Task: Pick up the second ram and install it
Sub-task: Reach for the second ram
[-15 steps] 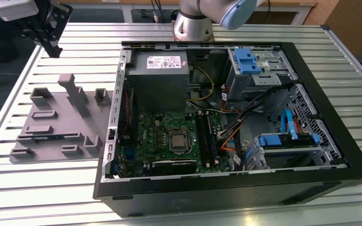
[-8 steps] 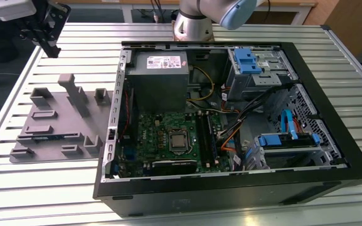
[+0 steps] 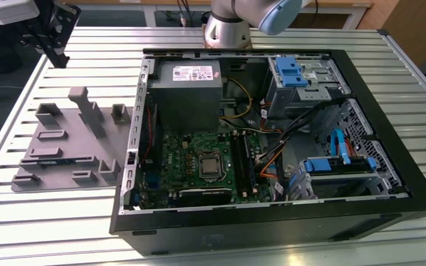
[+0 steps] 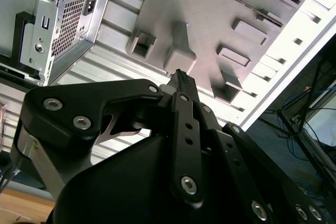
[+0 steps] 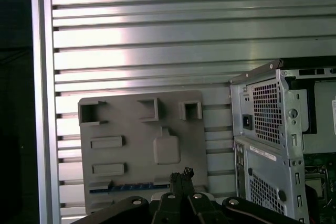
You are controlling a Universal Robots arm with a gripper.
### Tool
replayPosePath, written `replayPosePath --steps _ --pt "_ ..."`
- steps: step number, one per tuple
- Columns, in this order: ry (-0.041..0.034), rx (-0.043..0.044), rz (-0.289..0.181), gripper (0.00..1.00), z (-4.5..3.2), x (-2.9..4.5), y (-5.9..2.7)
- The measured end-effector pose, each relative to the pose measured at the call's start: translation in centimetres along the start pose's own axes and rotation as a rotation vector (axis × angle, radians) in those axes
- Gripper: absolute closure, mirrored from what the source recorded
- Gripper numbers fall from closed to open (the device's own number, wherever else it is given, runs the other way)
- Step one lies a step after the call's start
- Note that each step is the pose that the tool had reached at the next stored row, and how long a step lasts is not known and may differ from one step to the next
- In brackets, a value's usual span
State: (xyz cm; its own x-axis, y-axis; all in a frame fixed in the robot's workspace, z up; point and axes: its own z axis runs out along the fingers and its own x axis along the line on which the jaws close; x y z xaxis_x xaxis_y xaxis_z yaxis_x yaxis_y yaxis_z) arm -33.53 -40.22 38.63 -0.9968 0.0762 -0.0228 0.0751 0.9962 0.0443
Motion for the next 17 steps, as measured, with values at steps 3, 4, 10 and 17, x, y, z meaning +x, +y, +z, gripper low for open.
replayPosePath --steps 3,4,10,17 --pt "0.0000 0.0000 0.000 0.89 0.00 0.12 -0.01" --pt "0.0000 0.0000 0.000 0.89 -0.01 0.16 -0.01" --pt "0.0000 0.0000 0.000 0.89 -0.01 0.38 -0.03" --pt "0.0000 0.0000 0.000 0.89 -0.02 0.62 -0.05"
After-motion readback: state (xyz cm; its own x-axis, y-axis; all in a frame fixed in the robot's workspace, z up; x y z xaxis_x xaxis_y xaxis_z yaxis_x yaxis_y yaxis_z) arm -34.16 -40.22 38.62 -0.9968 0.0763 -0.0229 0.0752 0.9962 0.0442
